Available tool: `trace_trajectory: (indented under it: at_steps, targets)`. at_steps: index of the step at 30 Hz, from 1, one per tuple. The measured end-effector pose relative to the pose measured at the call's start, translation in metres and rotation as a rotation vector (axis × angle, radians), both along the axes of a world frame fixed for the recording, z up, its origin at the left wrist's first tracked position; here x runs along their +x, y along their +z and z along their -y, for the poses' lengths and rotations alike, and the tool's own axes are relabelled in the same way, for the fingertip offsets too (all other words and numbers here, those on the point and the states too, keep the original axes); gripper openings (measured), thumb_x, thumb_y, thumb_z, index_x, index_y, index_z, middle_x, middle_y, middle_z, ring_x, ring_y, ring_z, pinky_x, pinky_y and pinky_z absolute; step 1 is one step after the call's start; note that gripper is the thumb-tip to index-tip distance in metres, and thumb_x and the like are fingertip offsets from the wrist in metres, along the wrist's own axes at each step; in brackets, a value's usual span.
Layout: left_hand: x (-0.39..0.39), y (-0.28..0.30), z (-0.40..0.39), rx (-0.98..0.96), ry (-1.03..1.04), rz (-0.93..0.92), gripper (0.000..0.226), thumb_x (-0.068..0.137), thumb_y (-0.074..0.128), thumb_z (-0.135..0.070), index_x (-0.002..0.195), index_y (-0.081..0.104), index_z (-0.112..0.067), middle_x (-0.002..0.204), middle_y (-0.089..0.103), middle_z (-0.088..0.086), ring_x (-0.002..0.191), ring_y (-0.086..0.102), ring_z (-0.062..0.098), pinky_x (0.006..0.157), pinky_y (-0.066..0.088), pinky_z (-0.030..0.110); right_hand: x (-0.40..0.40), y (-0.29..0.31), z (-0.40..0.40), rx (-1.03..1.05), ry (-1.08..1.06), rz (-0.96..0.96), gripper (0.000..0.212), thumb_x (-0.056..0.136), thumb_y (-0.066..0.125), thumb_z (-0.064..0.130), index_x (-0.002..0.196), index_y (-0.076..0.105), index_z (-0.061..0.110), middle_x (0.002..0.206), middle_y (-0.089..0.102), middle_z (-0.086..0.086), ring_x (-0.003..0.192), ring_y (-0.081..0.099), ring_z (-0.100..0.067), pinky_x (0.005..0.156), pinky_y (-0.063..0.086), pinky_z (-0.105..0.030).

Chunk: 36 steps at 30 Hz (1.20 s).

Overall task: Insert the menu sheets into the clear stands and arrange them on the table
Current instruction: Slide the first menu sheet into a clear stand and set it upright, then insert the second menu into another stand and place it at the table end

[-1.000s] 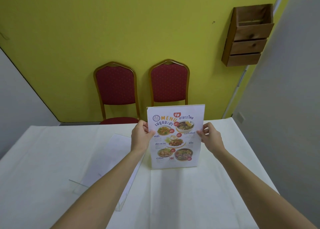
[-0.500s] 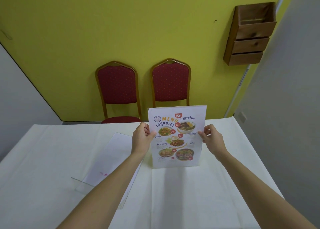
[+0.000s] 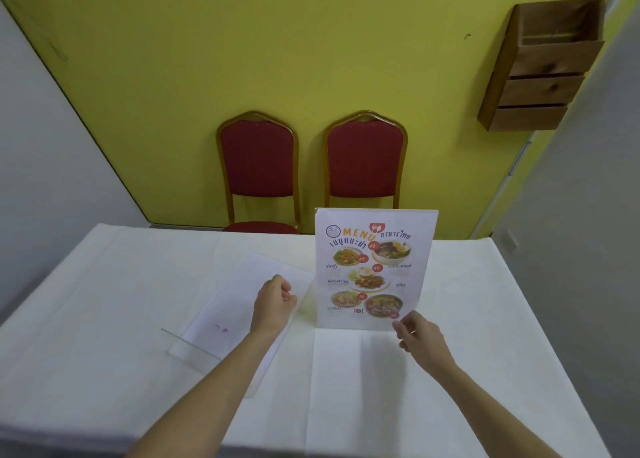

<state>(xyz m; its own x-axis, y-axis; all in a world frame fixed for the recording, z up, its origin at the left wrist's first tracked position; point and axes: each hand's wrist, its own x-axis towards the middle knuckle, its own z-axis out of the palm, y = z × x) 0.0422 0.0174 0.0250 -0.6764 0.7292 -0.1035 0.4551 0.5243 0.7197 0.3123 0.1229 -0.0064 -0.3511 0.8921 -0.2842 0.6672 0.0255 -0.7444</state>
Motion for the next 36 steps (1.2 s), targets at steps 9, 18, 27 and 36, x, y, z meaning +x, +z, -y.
trace_trajectory:
  at_steps: [9,18,27,36]
  targets:
    - [-0.066,-0.001,0.059,-0.251,-0.072,-0.174,0.019,0.090,0.059,-0.019,0.102,0.058,-0.004,0.110,0.060,0.013,0.101,0.060,0.029,0.085,0.048,0.035,-0.095,-0.004,0.063,-0.156,0.255,-0.051,0.016,0.091,0.057,0.023,0.082,0.056,0.010,0.079,0.067,-0.005,0.057,0.065,-0.014,0.063,0.055,-0.033]
    - [-0.158,-0.003,0.094,-0.587,-0.155,-0.070,0.046,0.088,0.056,-0.037,0.123,0.049,-0.007,0.130,0.049,0.013,0.122,0.048,0.031,0.097,0.046,0.039,-0.173,-0.012,0.119,-0.315,0.075,-0.035,0.026,0.087,0.061,0.028,0.097,0.058,0.004,0.082,0.068,-0.010,0.074,0.071,-0.030,0.082,0.058,-0.048]
    - [-0.195,-0.024,0.080,-0.632,-0.245,0.122,0.056,0.089,0.059,-0.033,0.130,0.047,0.002,0.135,0.052,0.019,0.122,0.054,0.033,0.085,0.044,0.031,-0.223,-0.014,0.153,-0.259,-0.160,0.035,0.046,0.090,0.058,0.022,0.131,0.049,0.004,0.114,0.056,-0.006,0.093,0.052,-0.019,0.079,0.040,-0.026]
    - [-0.186,-0.039,0.077,-0.662,-0.288,-0.010,0.057,0.091,0.057,-0.034,0.135,0.043,0.000,0.140,0.042,0.020,0.127,0.048,0.035,0.103,0.042,0.035,-0.241,-0.023,0.158,-0.269,-0.399,0.033,0.045,0.086,0.060,0.016,0.129,0.053,0.006,0.124,0.063,-0.012,0.111,0.061,-0.028,0.087,0.049,-0.033]
